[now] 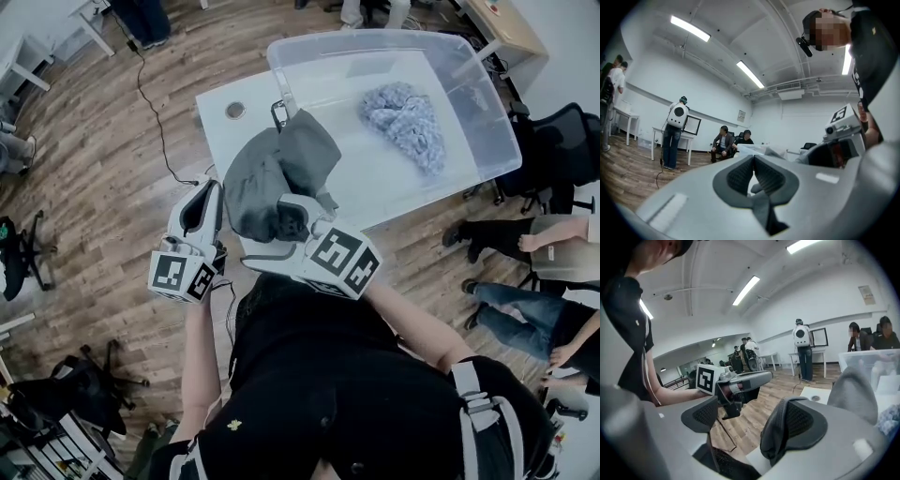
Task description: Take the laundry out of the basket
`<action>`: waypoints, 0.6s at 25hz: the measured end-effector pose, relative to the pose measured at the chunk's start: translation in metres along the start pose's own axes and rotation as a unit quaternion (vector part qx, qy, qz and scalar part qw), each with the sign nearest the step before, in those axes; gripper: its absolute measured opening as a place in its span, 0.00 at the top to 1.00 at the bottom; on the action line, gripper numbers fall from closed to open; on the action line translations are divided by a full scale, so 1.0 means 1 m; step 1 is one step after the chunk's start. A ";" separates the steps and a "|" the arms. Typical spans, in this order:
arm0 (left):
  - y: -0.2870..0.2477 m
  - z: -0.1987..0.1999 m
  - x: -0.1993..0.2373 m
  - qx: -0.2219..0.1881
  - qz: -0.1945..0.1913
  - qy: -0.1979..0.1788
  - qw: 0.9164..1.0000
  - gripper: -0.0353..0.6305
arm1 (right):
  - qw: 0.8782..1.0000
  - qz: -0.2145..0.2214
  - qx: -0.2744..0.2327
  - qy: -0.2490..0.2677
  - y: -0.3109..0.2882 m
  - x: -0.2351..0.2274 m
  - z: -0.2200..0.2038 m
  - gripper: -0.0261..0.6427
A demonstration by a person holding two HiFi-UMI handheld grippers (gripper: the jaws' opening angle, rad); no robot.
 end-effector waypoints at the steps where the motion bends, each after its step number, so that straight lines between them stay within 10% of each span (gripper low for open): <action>1: -0.001 -0.001 0.001 0.001 0.000 0.001 1.000 0.93 | 1.000 0.013 0.016 -0.013 0.006 -0.002 0.001 0.30; 8: -0.008 -0.007 -0.003 0.003 -0.008 0.006 1.000 0.93 | 0.988 0.035 0.148 0.026 0.035 0.016 -0.027 0.27; 15: -0.018 -0.003 -0.019 0.003 -0.037 0.007 0.999 0.93 | 0.988 0.030 0.151 0.009 0.052 0.018 -0.031 0.26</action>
Point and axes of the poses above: the fingertips, and each gripper's own axes: y backward along the fingers, x to its left, z out of its top, the point moved 3 cm from there along y, backward along the fingers, and after that the axes turned 8 degrees about -z, right-handed, at the moved point
